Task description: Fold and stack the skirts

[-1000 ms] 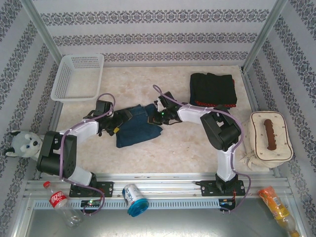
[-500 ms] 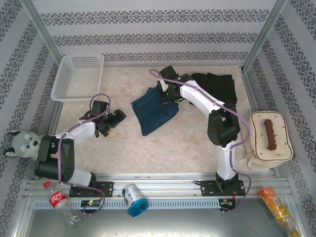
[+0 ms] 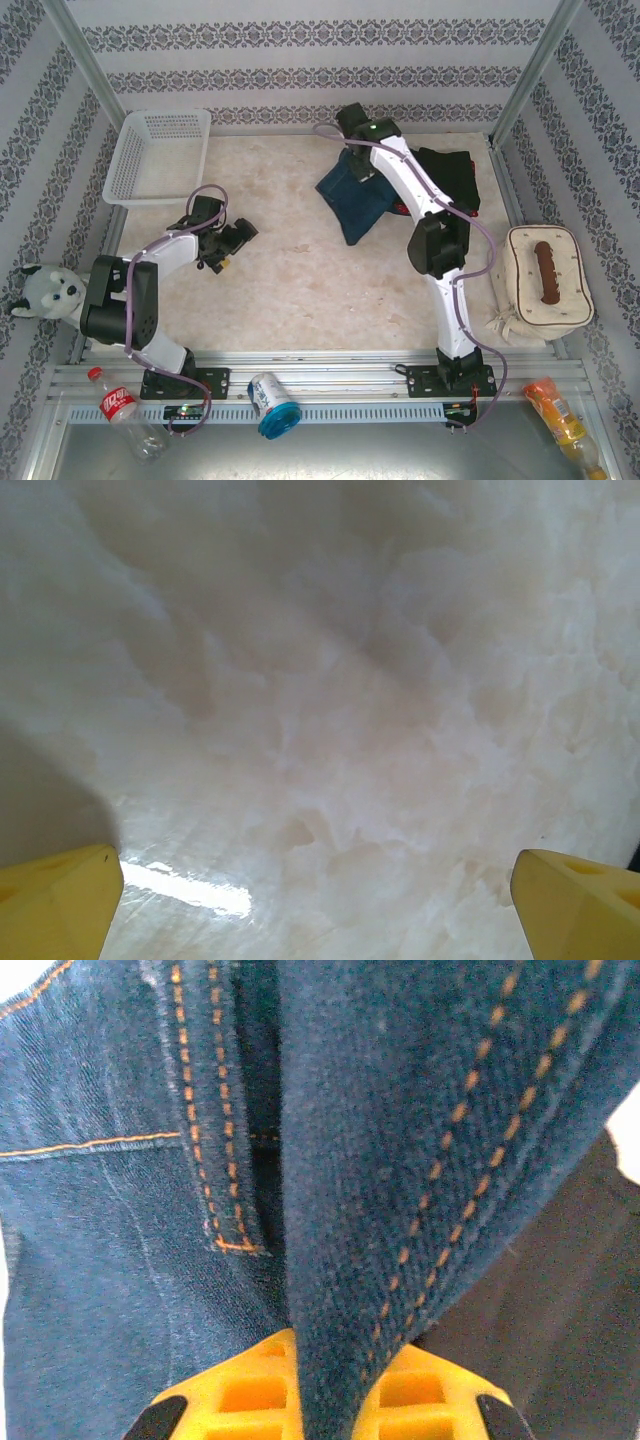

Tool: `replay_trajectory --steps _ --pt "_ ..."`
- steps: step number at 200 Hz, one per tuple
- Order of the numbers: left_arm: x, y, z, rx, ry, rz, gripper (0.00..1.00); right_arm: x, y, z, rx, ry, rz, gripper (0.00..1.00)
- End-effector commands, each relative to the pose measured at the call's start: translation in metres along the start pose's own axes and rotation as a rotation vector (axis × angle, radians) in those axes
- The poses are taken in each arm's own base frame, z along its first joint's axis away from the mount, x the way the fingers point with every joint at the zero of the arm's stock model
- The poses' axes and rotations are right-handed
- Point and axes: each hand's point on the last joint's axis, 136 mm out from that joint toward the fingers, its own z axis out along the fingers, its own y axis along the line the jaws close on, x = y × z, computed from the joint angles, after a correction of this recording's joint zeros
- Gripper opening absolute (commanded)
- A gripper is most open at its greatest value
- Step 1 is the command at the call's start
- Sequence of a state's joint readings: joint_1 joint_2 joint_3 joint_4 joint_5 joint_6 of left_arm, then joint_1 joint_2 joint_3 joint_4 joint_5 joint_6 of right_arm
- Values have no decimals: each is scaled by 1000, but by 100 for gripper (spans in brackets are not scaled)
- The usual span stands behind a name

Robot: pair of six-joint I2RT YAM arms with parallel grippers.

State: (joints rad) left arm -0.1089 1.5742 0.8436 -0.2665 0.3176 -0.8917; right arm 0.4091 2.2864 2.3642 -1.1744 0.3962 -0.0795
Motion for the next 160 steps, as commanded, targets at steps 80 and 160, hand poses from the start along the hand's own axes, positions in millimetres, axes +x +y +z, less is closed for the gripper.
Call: replay_trajectory --steps 80,160 --pt "3 2 -3 14 11 -76 100 -44 -54 -62 85 -197 162 0" --pt "6 3 -1 20 19 -87 100 -49 -88 -92 51 -285 250 0"
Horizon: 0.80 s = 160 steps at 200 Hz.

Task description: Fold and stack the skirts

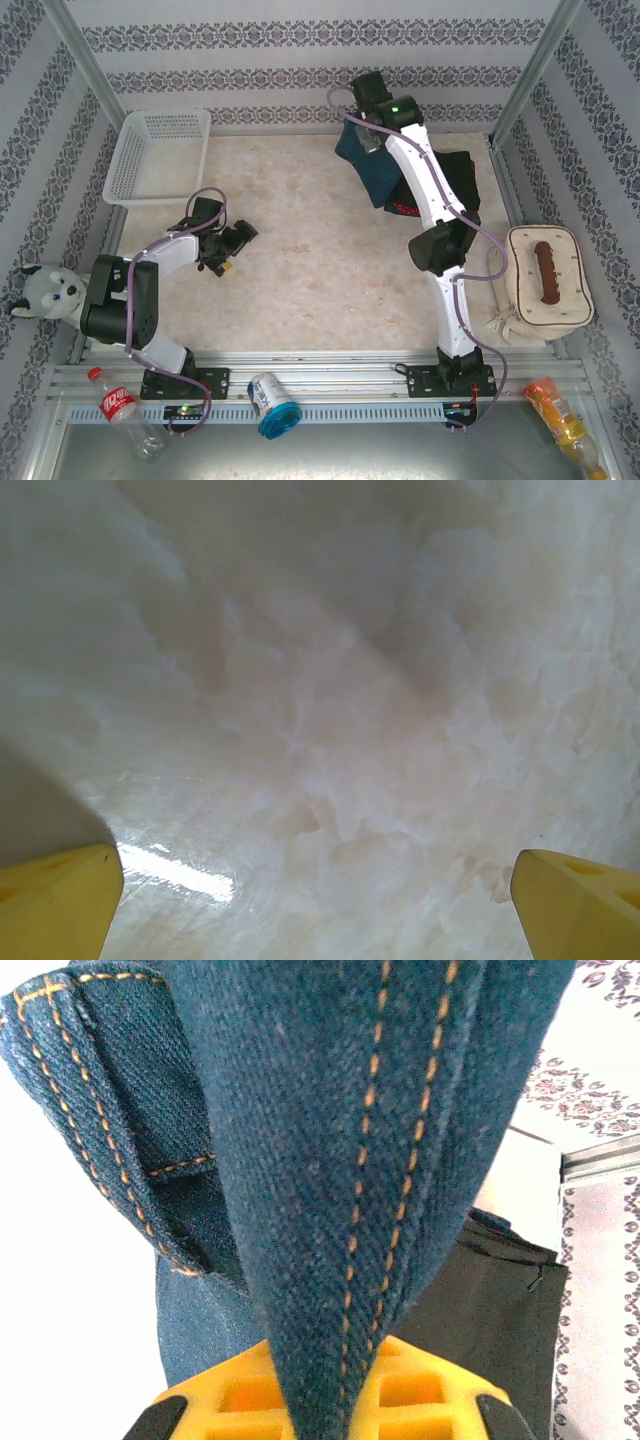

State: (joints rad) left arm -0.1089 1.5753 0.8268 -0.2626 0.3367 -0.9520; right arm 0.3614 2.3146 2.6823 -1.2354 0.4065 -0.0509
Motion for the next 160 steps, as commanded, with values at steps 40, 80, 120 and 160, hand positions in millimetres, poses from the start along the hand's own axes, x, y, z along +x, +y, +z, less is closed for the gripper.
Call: replay_trajectory --steps 40,80,120,160 --pt "2 0 1 23 11 -27 100 -19 -32 -41 -58 -107 136 0" --pt "4 1 2 18 18 -22 100 -24 -31 -53 -85 -131 160 0" --pt "6 2 5 19 31 -21 100 -23 -49 -67 -40 -146 197 0" --pt "7 3 8 17 41 -22 100 -10 -64 -72 -43 -110 236 0"
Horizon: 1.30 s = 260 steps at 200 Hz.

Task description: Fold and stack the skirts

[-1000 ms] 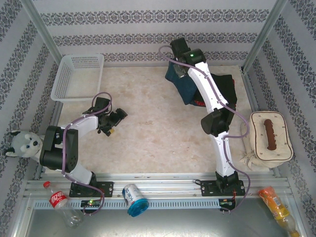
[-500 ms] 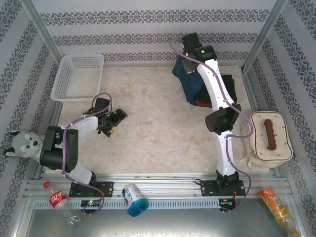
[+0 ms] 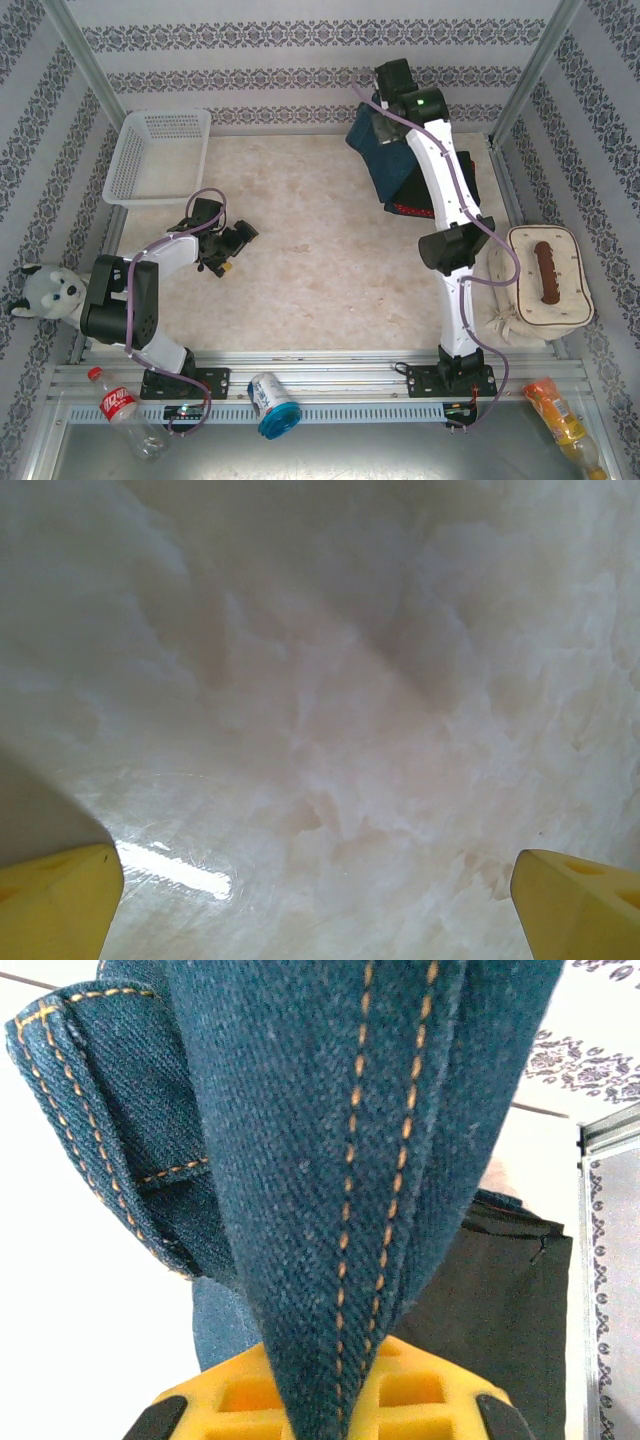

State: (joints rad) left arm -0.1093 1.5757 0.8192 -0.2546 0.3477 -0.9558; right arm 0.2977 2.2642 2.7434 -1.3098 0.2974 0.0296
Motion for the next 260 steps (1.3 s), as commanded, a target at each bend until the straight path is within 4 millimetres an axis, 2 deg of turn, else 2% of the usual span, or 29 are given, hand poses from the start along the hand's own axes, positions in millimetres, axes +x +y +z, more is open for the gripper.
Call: replay_trajectory --steps 1,26,59,93,105,118,136,162,189,218,230,238,254,260 --pt "5 3 7 11 33 -19 100 -16 -30 -46 22 -96 93 0" --pt "6 3 9 11 40 -21 100 3 -51 -32 22 -16 142 0" --pt "7 5 11 1 48 -20 100 30 -77 21 -1 88 172 0" --pt "9 9 12 -12 53 -17 100 49 -118 79 42 92 241 0" --pt "10 10 12 -20 56 -14 100 56 -131 94 58 92 265 0" --pt "11 13 13 -29 57 -11 100 65 -135 106 31 104 268 0" --pt "11 15 13 -38 57 -7 100 67 -133 116 -45 87 255 0" --pt "12 17 15 -43 62 -2 100 66 -136 122 -64 68 195 0" --pt "12 17 16 -44 64 -2 100 73 -160 117 46 126 214 0" --pt "12 17 18 -41 65 -3 100 83 -186 109 197 195 237 7" --pt "12 17 18 -42 70 -4 100 89 -191 106 222 227 241 12" --pt "12 17 19 -43 69 -3 100 94 -195 105 242 245 250 20" --pt "12 18 19 -42 72 -3 100 99 -203 98 281 258 277 50" --pt "12 18 19 -41 71 -3 100 98 -203 95 270 248 291 72"
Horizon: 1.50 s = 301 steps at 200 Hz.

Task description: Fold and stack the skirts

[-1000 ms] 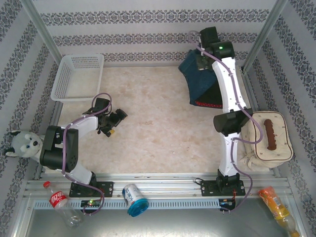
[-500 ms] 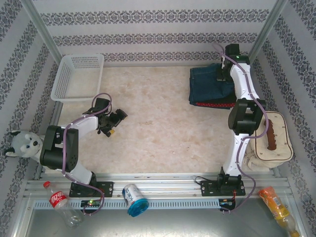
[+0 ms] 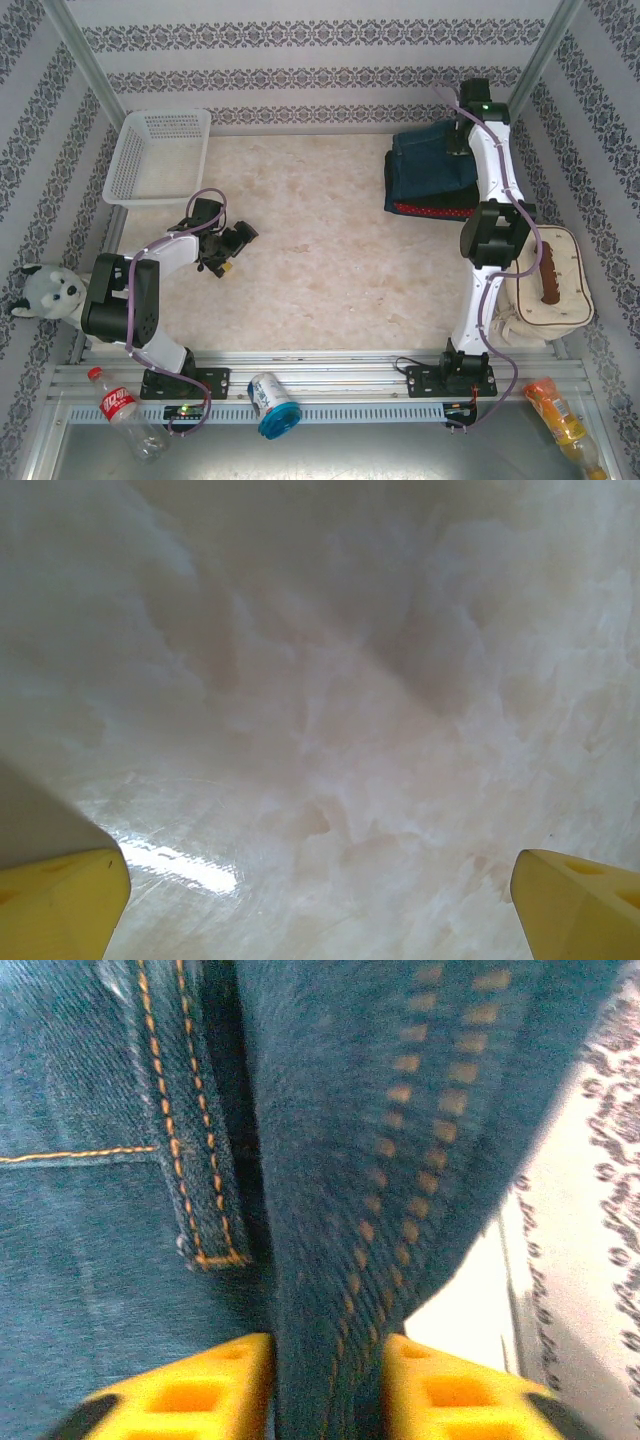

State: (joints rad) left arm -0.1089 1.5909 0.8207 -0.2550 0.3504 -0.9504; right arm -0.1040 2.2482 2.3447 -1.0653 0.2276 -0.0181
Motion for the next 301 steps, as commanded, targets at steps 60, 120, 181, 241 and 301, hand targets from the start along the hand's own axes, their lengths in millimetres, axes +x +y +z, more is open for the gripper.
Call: replay_trajectory --steps 60,120,181,241,301 --pt "14 22 22 -51 73 -1 100 13 -20 -2 -350 37 335 98" --pt "12 17 31 -54 105 12 100 24 14 27 -595 106 288 94" --pt "11 8 24 -18 94 17 100 54 36 69 -377 233 95 91" --pt "-1 -24 -31 41 -3 124 100 37 18 35 -130 166 41 94" --pt "-5 -22 -46 32 -43 138 100 59 76 10 -260 195 72 97"
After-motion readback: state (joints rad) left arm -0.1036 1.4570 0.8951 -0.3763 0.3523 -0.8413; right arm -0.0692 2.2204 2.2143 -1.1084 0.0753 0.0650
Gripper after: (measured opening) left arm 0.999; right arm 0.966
